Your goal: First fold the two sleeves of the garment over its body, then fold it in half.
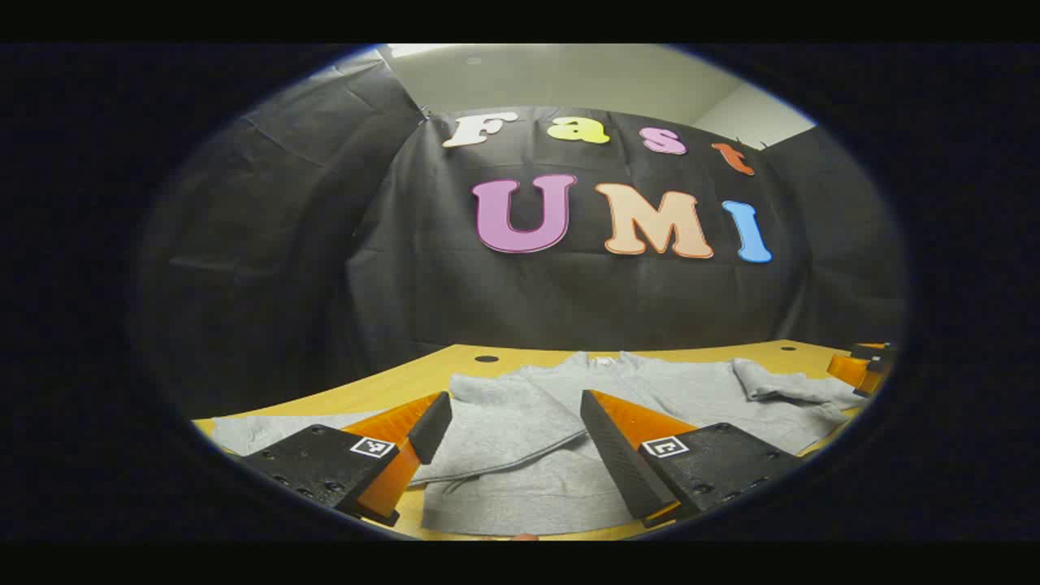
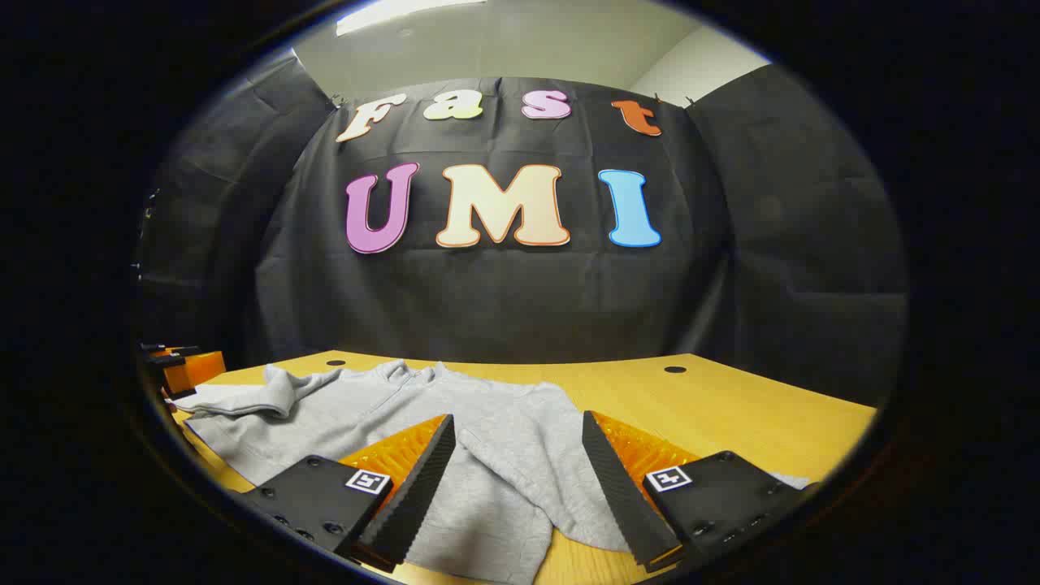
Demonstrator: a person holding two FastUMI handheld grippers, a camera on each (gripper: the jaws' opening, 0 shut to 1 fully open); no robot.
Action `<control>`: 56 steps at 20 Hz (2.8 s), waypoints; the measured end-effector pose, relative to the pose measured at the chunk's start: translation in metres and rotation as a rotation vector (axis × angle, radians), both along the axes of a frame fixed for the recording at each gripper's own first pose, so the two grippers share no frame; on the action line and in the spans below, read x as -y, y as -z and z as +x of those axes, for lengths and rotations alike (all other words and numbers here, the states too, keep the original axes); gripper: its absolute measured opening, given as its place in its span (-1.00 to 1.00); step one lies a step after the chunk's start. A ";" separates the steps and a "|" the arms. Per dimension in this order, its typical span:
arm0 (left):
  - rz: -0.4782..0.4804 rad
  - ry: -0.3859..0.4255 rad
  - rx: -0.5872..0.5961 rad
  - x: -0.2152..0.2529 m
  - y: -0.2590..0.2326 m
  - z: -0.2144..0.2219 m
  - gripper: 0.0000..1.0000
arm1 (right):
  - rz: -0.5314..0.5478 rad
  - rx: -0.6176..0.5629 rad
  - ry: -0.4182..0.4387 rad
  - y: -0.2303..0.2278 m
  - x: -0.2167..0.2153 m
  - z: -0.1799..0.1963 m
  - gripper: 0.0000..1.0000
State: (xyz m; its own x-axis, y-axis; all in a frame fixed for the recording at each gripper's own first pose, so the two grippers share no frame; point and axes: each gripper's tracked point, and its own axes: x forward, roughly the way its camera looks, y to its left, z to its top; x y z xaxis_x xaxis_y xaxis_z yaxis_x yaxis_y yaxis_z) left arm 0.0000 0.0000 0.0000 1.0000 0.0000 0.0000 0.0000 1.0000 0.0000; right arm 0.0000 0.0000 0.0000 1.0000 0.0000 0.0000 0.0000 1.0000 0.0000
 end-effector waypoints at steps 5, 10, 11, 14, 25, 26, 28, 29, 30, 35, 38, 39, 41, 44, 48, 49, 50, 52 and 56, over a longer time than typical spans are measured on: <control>0.039 -0.005 0.003 0.006 0.000 0.002 0.87 | 0.028 0.029 0.015 -0.004 0.006 -0.003 0.96; 0.040 -0.020 -0.004 0.004 0.003 0.000 0.89 | 0.026 0.024 0.003 -0.004 0.004 -0.001 0.96; 0.036 -0.027 0.006 0.003 0.002 0.000 0.89 | 0.025 0.024 0.003 -0.004 0.004 -0.001 0.95; 0.039 -0.036 0.003 0.002 0.002 0.000 0.90 | 0.026 0.023 0.002 -0.004 0.004 -0.002 0.95; 0.037 -0.037 0.008 0.003 0.001 -0.001 0.88 | 0.038 0.011 -0.034 -0.003 0.000 -0.004 0.95; 0.036 -0.037 0.006 0.003 0.002 -0.001 0.90 | 0.056 -0.006 -0.050 -0.004 0.000 -0.004 0.95; 0.036 -0.037 0.005 0.003 0.002 0.000 0.89 | 0.095 -0.004 -0.077 -0.025 0.006 -0.007 0.96; 0.035 -0.037 0.007 0.003 0.001 -0.001 0.89 | 0.087 -0.004 -0.077 -0.038 0.015 -0.009 0.96; 0.036 -0.037 0.006 0.003 0.002 -0.001 0.89 | 0.061 -0.021 -0.069 -0.048 0.029 -0.010 0.96; 0.036 -0.030 0.008 0.005 0.002 -0.001 0.89 | -0.084 -0.184 0.094 -0.053 0.135 -0.035 0.96; 0.035 -0.031 0.009 0.005 0.002 0.000 0.88 | -0.124 -0.341 0.189 -0.018 0.188 -0.058 0.96; 0.036 -0.030 0.009 0.004 0.002 0.000 0.90 | -0.117 -0.407 0.198 0.001 0.197 -0.068 0.96; 0.036 -0.027 0.009 0.006 0.002 0.000 0.89 | -0.083 -0.512 0.200 0.032 0.204 -0.077 0.96; 0.036 -0.027 0.010 0.005 0.003 0.000 0.89 | -0.042 -0.625 0.189 0.065 0.207 -0.091 0.96; 0.035 -0.027 0.009 0.005 0.002 -0.001 0.89 | 0.021 -0.731 0.137 0.094 0.197 -0.098 0.98; 0.035 -0.027 0.009 0.005 0.002 0.000 0.89 | 0.016 -0.741 0.137 0.097 0.198 -0.099 0.97; 0.035 -0.028 0.009 0.005 0.003 -0.001 0.89 | 0.012 -0.750 0.136 0.098 0.199 -0.099 0.97; 0.035 -0.028 0.009 0.005 0.003 -0.001 0.89 | 0.024 -0.751 0.135 0.097 0.200 -0.099 0.99; 0.035 -0.028 0.009 0.005 0.003 -0.001 0.88 | 0.014 -0.745 0.126 0.099 0.199 -0.101 0.99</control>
